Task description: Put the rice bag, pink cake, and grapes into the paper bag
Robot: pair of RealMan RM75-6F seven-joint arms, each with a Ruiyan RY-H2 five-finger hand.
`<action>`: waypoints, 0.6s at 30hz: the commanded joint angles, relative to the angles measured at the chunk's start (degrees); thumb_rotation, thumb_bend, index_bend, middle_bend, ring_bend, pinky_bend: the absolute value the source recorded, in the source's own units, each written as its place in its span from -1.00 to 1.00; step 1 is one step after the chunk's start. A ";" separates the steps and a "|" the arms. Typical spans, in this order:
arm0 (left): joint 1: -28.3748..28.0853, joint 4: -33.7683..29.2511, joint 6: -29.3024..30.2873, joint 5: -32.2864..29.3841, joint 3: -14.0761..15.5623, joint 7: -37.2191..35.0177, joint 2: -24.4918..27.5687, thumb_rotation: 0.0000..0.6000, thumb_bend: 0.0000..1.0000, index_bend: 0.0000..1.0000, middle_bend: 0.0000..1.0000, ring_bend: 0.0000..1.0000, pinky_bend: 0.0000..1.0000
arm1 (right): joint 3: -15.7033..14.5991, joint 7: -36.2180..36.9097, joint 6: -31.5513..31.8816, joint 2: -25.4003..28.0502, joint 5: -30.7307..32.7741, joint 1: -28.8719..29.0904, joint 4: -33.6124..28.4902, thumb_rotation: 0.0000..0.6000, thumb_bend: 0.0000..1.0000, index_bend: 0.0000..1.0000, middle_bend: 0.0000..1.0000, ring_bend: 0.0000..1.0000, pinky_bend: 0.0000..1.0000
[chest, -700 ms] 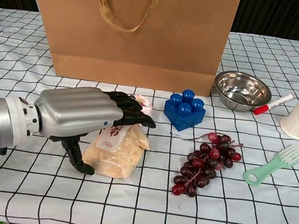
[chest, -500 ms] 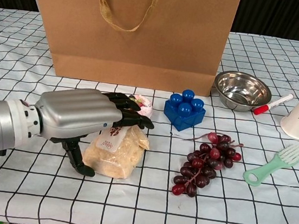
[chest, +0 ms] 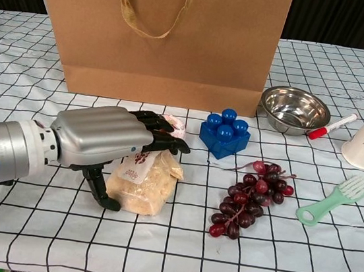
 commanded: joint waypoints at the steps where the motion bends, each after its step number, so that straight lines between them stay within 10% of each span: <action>1: -0.08 0.45 -0.01 0.03 0.29 0.06 -0.11 1.00 -0.75 -0.79 -0.62 -0.90 -0.94 | -0.01 -0.06 -0.11 -0.05 0.02 0.06 0.09 1.00 -0.59 -0.86 -0.86 -0.63 -0.54; 18: 0.34 0.25 4.61 2.28 0.84 0.14 -0.39 1.00 -0.19 -0.66 -0.10 -0.41 -0.49 | -0.35 0.93 -1.09 0.57 -0.07 0.20 0.03 1.00 -0.59 -0.86 -0.87 -0.63 -0.54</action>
